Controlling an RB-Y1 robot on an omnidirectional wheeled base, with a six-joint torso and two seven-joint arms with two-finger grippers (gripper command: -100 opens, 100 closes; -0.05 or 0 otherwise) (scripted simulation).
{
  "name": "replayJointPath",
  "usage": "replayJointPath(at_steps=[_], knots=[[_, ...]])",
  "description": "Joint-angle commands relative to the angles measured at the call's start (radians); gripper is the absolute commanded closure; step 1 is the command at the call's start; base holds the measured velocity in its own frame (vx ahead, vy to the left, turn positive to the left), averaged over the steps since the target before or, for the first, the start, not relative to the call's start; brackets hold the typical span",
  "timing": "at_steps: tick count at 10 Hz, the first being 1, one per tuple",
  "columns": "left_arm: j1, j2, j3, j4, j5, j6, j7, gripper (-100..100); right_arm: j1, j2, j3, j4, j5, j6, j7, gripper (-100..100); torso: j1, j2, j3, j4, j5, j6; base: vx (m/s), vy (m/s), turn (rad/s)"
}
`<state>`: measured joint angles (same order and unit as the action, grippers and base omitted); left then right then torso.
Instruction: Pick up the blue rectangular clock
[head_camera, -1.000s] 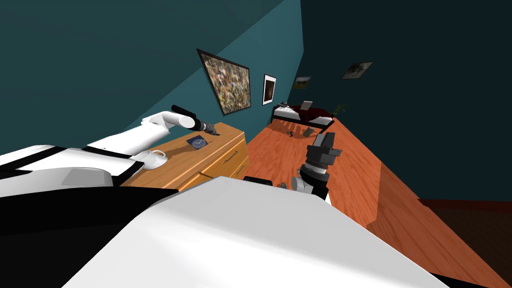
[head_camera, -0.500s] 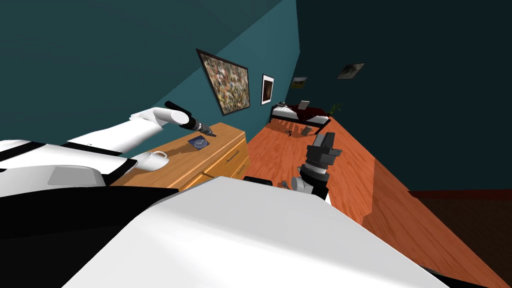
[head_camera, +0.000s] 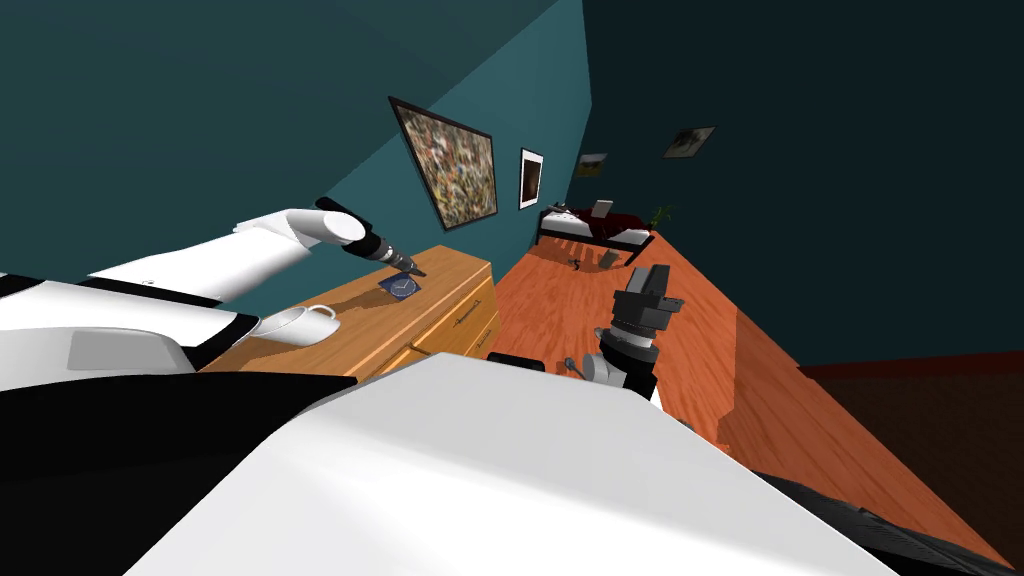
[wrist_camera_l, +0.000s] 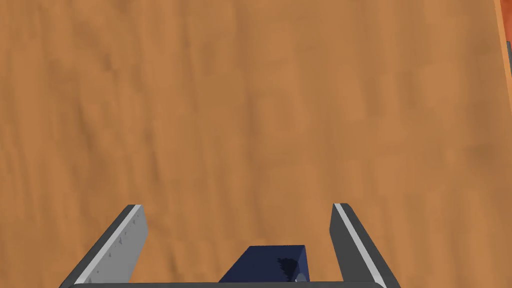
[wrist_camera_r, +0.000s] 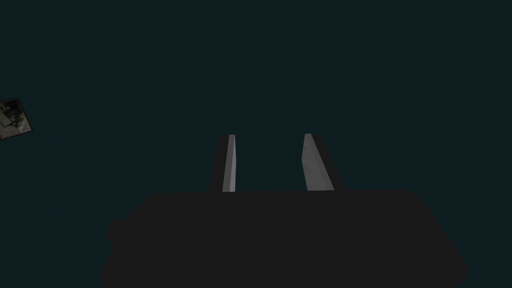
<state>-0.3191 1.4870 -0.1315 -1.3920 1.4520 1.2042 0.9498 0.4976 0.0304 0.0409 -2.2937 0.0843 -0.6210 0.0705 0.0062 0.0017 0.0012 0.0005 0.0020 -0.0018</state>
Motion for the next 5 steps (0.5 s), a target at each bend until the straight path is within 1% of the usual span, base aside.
replayJointPath(at_steps=[1, 2, 3, 4, 5], knots=[[-0.012, 0.009, -0.004, 0.017, 0.019, 0.050, 0.013, -100, 0.000, 0.000, 0.000, 0.000, 0.000, 0.000, 0.000, 0, 0.000, 0.000, 0.000, 0.000, 0.000, 0.000, -0.034, 0.054, -0.038], [-0.012, 0.009, -0.004, 0.017, 0.019, 0.057, 0.013, -100, 0.000, 0.000, 0.000, 0.000, 0.000, 0.000, 0.000, 0, -0.001, -0.001, 0.000, 0.000, 0.000, 0.000, -0.010, 0.021, 0.010], [-0.018, 0.023, -0.008, 0.044, 0.054, 0.098, 0.034, -100, 0.000, 0.000, 0.000, 0.000, 0.000, 0.000, 0.000, 0, -0.003, -0.002, -0.001, 0.000, 0.000, 0.000, -0.025, 0.038, -0.056], [-0.018, 0.023, -0.008, 0.044, 0.054, 0.110, 0.034, -100, 0.000, 0.000, 0.000, 0.000, 0.000, 0.000, 0.000, 0, -0.002, -0.002, -0.001, 0.000, -0.001, 0.000, -0.030, 0.043, -0.049], [-0.023, 0.034, -0.012, 0.068, 0.086, 0.149, 0.053, -100, 0.000, 0.000, 0.000, 0.000, 0.000, 0.000, 0.000, 0, -0.002, -0.001, -0.001, 0.000, 0.000, 0.000, -0.039, 0.054, -0.056]])
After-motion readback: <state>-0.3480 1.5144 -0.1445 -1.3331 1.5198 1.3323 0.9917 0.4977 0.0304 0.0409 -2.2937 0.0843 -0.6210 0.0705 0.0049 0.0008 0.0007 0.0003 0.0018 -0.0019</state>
